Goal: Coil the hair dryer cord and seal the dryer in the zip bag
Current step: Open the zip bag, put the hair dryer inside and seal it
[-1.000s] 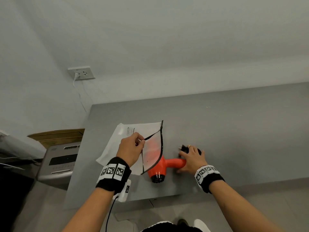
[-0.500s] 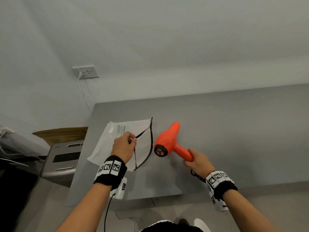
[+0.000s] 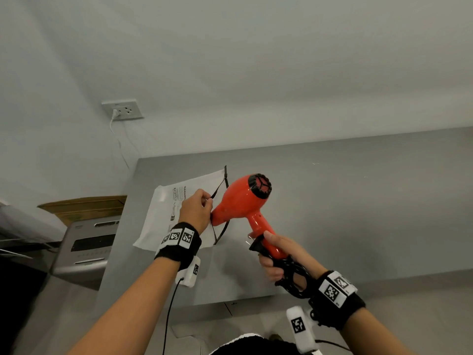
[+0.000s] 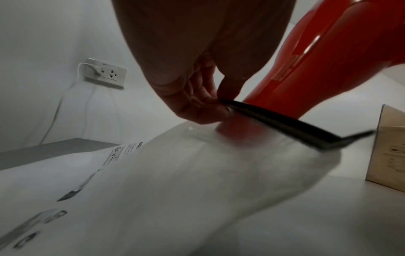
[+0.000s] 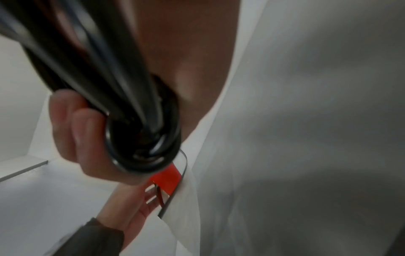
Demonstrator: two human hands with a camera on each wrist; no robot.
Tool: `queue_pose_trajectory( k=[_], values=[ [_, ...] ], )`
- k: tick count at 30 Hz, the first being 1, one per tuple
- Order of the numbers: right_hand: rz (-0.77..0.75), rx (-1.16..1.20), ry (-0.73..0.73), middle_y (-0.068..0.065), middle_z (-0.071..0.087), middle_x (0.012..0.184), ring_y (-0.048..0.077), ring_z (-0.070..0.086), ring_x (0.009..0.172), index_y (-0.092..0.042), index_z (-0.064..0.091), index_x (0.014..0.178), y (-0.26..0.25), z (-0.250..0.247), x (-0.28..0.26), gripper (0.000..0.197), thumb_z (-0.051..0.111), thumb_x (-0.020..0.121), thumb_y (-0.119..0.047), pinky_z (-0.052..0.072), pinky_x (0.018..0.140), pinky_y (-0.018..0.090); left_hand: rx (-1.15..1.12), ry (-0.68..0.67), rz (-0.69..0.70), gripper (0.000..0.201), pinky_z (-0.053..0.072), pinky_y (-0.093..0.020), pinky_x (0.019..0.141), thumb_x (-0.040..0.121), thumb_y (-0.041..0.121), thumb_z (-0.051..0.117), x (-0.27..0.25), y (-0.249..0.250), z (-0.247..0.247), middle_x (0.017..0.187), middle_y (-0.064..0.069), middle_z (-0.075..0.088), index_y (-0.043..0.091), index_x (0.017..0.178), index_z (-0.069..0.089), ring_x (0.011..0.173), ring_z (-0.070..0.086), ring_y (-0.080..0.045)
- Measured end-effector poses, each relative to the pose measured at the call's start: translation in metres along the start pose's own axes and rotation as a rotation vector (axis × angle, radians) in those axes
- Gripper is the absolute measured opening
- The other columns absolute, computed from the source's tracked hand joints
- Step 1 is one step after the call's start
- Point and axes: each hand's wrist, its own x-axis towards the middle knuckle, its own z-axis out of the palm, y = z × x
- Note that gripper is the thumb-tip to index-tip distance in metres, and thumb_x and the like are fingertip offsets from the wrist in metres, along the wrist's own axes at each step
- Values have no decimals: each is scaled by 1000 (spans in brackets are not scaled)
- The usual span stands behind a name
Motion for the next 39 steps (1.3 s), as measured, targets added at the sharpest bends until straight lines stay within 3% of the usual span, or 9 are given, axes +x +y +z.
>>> queue_pose_trajectory(
  k=[6, 9, 14, 18, 24, 28, 30, 34, 39],
  values=[
    [187, 127, -68, 5, 49, 68, 12, 45, 44, -11, 55, 121, 16, -16, 20, 43, 56, 97, -47, 34, 49, 25, -58, -14, 188, 6, 46, -20, 72, 99, 24, 57, -11, 29, 4, 87, 9, 64, 25, 96, 62, 80, 60, -9],
    [243, 151, -67, 5, 52, 67, 13, 47, 44, -8, 51, 112, 13, -21, 28, 44, 56, 97, -48, 38, 49, 25, -66, -63, 304, 5, 51, -27, 77, 98, 27, 57, -22, 45, 4, 90, 10, 67, 27, 97, 62, 84, 63, -12],
    [261, 130, -81, 5, 55, 64, 13, 48, 43, -7, 63, 90, 3, -20, 43, 44, 60, 92, -51, 35, 48, 25, -32, -316, 551, 9, 53, -31, 74, 101, 29, 53, -55, 68, 7, 87, 5, 67, 25, 102, 61, 78, 62, -12],
    [163, 127, -33, 4, 55, 58, 14, 52, 44, -8, 63, 68, -9, -16, 44, 29, 79, 72, -33, 40, 48, 23, 16, -442, 732, 10, 53, -29, 73, 101, 26, 52, -81, 67, 19, 92, 13, 60, 21, 106, 59, 76, 62, -13],
    [-19, 370, 122, 11, 61, 72, 21, 60, 55, -4, 61, 96, -10, -24, 42, 34, 76, 71, -21, 49, 54, 29, -20, -408, 680, 14, 56, -38, 72, 102, 27, 51, -93, 52, 25, 94, 4, 68, 16, 107, 57, 79, 65, -13],
    [-45, 426, 141, 21, 72, 87, 32, 74, 76, 3, 74, 95, -9, -19, 37, 64, 99, 40, -21, 63, 67, 37, 4, -388, 767, 17, 55, -39, 72, 101, 24, 52, -106, 62, 29, 97, -7, 67, 10, 109, 58, 80, 61, -21],
    [-55, 495, 161, 23, 72, 81, 33, 74, 73, 5, 73, 90, -9, -22, 41, 61, 99, 37, -13, 64, 64, 40, -3, -369, 765, 18, 56, -37, 73, 100, 25, 53, -107, 63, 31, 98, -2, 65, 12, 110, 58, 81, 60, -18],
    [-50, 488, 269, 13, 64, 76, 24, 66, 70, -5, 57, 98, -12, -24, 49, 39, 78, 69, -21, 57, 67, 33, 15, -308, 612, 30, 51, -25, 79, 95, 42, 57, -98, 51, 30, 102, 10, 53, 20, 116, 54, 87, 53, -8],
    [-181, 671, 174, 9, 53, 62, 20, 54, 47, -4, 61, 75, -22, -14, 41, 53, 94, 33, -2, 49, 48, 26, 177, -298, 621, 17, 48, -29, 80, 92, 31, 62, -89, 23, 31, 96, 5, 56, 18, 102, 56, 85, 50, -12]
  ],
)
